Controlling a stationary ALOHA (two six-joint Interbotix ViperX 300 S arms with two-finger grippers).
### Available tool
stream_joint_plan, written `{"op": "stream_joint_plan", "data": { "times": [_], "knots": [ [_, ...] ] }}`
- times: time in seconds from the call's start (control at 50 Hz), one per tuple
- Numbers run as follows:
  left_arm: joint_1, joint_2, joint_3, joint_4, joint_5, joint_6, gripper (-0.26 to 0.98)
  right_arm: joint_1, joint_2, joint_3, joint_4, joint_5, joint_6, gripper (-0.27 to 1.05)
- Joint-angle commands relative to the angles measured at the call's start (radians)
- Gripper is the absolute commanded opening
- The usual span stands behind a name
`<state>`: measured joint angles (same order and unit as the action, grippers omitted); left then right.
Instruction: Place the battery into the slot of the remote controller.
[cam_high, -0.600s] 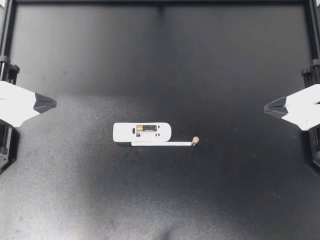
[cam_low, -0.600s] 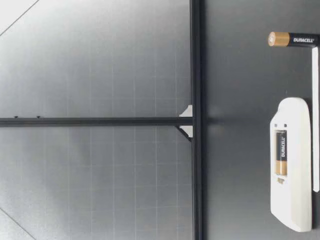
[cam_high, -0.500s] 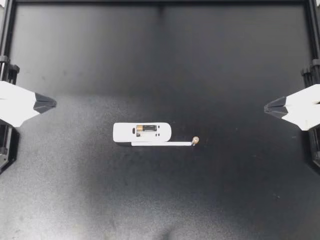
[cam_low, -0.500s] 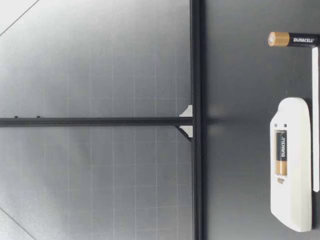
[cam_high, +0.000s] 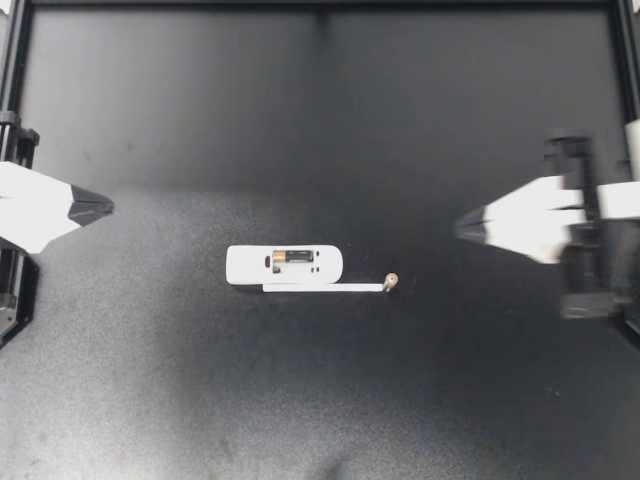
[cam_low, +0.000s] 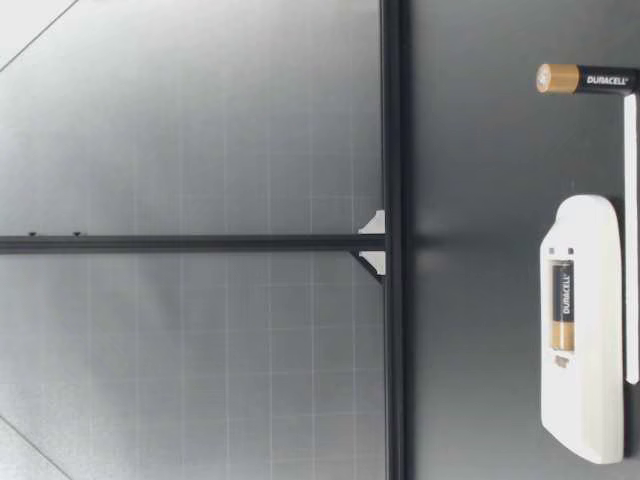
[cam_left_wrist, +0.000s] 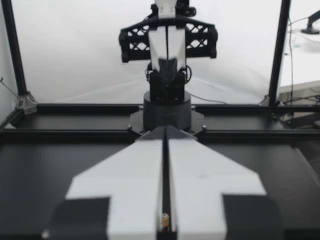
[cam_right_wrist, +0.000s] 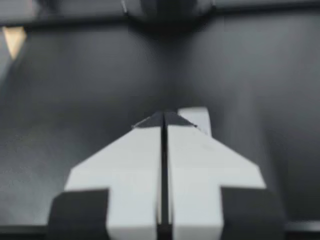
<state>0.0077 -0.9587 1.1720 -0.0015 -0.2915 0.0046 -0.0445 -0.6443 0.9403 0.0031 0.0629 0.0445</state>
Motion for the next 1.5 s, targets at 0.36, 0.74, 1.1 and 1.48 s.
{"op": "stream_joint_plan", "data": {
  "times": [0.36,0.74,1.1,1.48],
  "knots": [
    [0.003,0.034,-0.009,0.0,-0.008,-0.002,-0.17,-0.023,0.261,-0.215,-0.009,0.304,-0.006,-0.1],
    [0.003,0.034,-0.009,0.0,-0.008,0.0,-0.17,-0.021,0.373,-0.225,-0.009,0.344,-0.006,0.46],
    [0.003,0.035,-0.005,0.0,-0.008,0.0,-0.17,-0.021,0.514,-0.258,-0.011,0.385,-0.012,0.53],
    [0.003,0.038,-0.003,0.0,-0.008,0.0,-0.17,-0.021,0.614,-0.268,-0.012,0.38,-0.014,0.53]
  ]
}}
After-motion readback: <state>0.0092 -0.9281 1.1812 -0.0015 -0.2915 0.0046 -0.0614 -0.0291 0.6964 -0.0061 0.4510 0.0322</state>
